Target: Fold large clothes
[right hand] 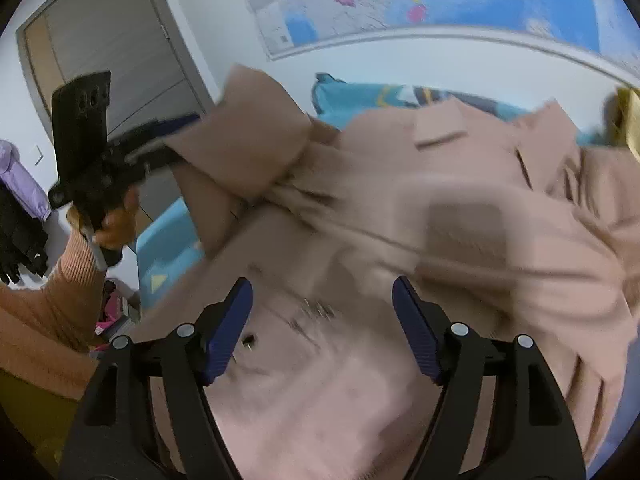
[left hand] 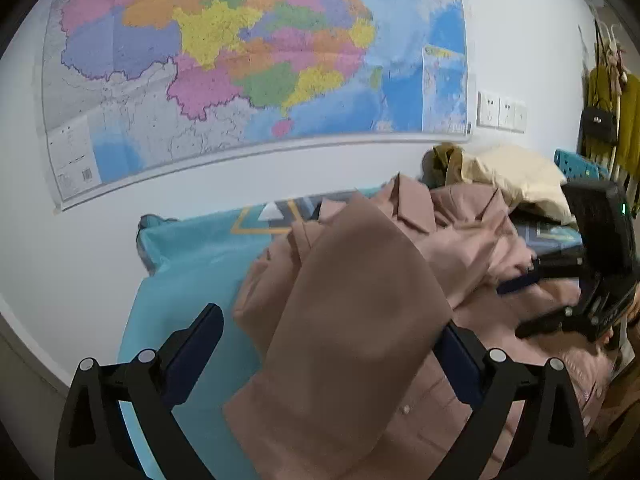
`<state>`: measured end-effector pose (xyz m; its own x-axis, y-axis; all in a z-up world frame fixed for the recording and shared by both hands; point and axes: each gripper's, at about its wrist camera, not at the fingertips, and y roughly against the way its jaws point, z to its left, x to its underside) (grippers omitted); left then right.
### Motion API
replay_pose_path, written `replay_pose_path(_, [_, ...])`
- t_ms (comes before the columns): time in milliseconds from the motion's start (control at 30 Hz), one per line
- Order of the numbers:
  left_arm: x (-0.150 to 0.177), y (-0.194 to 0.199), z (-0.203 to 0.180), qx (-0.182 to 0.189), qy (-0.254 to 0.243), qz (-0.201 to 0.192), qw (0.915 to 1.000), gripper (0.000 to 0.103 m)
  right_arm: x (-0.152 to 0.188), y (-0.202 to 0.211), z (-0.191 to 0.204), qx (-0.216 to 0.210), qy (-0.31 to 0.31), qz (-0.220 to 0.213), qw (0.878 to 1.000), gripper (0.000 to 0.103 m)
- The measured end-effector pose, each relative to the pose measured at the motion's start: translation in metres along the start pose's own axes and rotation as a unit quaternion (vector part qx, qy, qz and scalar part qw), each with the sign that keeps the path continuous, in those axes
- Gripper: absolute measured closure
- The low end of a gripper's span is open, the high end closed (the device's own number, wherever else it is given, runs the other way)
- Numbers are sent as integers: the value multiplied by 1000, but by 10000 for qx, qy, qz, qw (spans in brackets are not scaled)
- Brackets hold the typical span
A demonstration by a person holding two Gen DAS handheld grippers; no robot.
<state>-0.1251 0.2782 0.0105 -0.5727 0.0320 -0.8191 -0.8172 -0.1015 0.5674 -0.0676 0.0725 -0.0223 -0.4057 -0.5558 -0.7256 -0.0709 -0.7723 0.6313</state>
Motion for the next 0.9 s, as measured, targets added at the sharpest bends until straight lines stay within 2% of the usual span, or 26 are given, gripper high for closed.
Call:
replay_pose_path(67, [7, 4, -5, 162, -116, -1, 9998, 7, -7, -6, 7, -187, 16, -66, 9998, 31])
replay_pose_path(133, [13, 7, -15, 115, -360, -36, 9993, 7, -13, -9, 9, -354, -40, -75, 9993, 31])
replay_pose_path(267, [25, 13, -5, 253, -152, -91, 9995, 7, -20, -15, 9, -192, -125, -101, 9997, 31])
replay_pose_path(333, [35, 14, 4, 139, -23, -59, 9999, 7, -20, -20, 5, -206, -240, -31, 9995, 31])
replay_pose_path(367, [42, 9, 14, -30, 96, 111, 9999, 7, -19, -26, 3, -68, -283, 49, 9996, 31])
replay_pose_path(433, [51, -1, 27, -80, 316, 389, 9987, 7, -18, -33, -2, -9, -331, 178, 9993, 31])
replay_pose_path(533, [71, -23, 51, -24, 817, 951, 9921, 7, -12, -39, -9, -61, -505, 283, 9983, 31])
replay_pose_path(600, [81, -41, 60, 145, 1095, 1285, 9855, 7, -9, -38, -11, -54, -547, 293, 9981, 31])
replay_pose_path(667, [84, -48, 63, 408, 1346, 1341, 9809, 24, -7, -36, -15, -61, -577, 278, 9979, 31])
replay_pose_path(700, [81, -47, 62, 551, 1377, 1265, 9808, 48, -6, -32, -17, -32, -584, 252, 9980, 31])
replay_pose_path(767, [73, -38, 55, 631, 1336, 1041, 9835, 69, -2, -25, -20, 29, -587, 214, 9980, 31])
replay_pose_path(800, [68, -34, 51, 736, 1303, 986, 9838, 88, -1, -22, -23, 60, -605, 177, 9980, 31])
replay_pose_path(833, [59, -28, 44, 919, 1246, 901, 9838, 94, 0, -18, -26, 83, -644, 132, 9978, 31])
replay_pose_path(900, [43, -17, 28, 1110, 1067, 685, 9857, 94, 1, -6, -33, 107, -737, 22, 9972, 31])
